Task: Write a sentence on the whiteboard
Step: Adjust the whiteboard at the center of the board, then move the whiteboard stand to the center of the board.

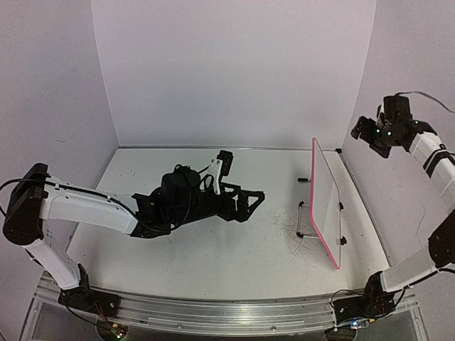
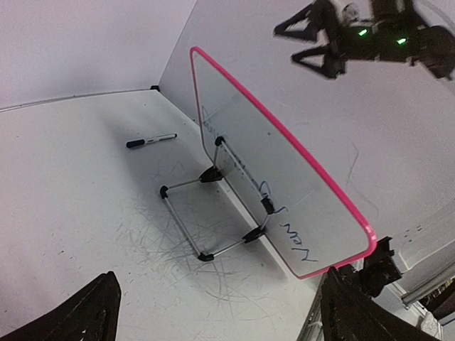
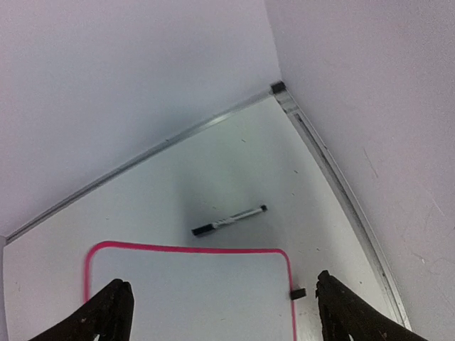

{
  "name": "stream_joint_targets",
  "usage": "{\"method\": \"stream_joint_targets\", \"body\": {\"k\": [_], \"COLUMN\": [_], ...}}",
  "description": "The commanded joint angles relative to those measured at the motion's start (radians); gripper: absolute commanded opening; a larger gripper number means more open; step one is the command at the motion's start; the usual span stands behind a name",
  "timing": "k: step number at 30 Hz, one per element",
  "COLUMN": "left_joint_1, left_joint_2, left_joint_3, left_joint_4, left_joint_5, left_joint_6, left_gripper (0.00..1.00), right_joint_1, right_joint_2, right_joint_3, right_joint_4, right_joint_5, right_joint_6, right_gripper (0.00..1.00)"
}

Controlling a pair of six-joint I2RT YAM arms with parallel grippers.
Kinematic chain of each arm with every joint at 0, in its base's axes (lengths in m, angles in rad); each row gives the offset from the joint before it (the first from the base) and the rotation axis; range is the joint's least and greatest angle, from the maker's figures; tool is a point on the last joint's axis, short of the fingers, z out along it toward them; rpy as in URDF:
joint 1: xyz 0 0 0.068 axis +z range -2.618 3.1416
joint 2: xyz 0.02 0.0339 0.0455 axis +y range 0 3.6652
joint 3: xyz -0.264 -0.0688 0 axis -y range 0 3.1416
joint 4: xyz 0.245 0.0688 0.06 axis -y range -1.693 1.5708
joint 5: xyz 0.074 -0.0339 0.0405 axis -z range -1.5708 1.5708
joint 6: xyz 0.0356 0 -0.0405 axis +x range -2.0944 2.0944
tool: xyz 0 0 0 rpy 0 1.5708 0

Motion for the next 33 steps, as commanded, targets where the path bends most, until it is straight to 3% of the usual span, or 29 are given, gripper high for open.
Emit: {"method": "stream_joint_targets", "body": {"k": [1, 7, 14, 16, 19, 25, 33], "left_joint_1": [0.006, 0.01, 0.01, 0.011, 0.011, 0.011, 0.01], "left_joint_2": [-0.106, -0.173, -0.196, -0.198, -0.199, -0.177, 0.026], "left_joint_3": [0.047, 0.048, 0.093, 0.102, 0.11, 0.143, 0.342], "left_joint_4": [-0.032, -0.072, -0.088, -0.095, -0.104, -0.111, -0.141], "left_joint_5": [0.052, 0.051, 0.104, 0.105, 0.111, 0.124, 0.293], "left_joint_6": [-0.019, -0.007, 0.011, 0.015, 0.011, -0.002, -0.07], "left_gripper": [0.99, 1.0, 0.99, 0.99, 0.99, 0.99, 0.97], "right_joint_1": [-0.11, -0.125, -0.23, -0.233, -0.239, -0.251, -0.275], "right_joint_2": [0.037, 0.006, 0.038, 0.078, 0.128, 0.18, 0.25], "right_joint_3": [-0.136, -0.389, -0.682, -0.706, -0.714, -0.73, -0.771], "right_joint_4": [0.134, 0.165, 0.467, 0.524, 0.553, 0.605, 0.701], "right_joint_5": [-0.204, -0.195, -0.523, -0.547, -0.502, -0.465, -0.528], "right_joint_6": [0.005, 0.009, 0.111, 0.131, 0.129, 0.116, 0.112], "right_gripper": [0.82, 0.67, 0.63, 0.61, 0.45, 0.3, 0.28]}}
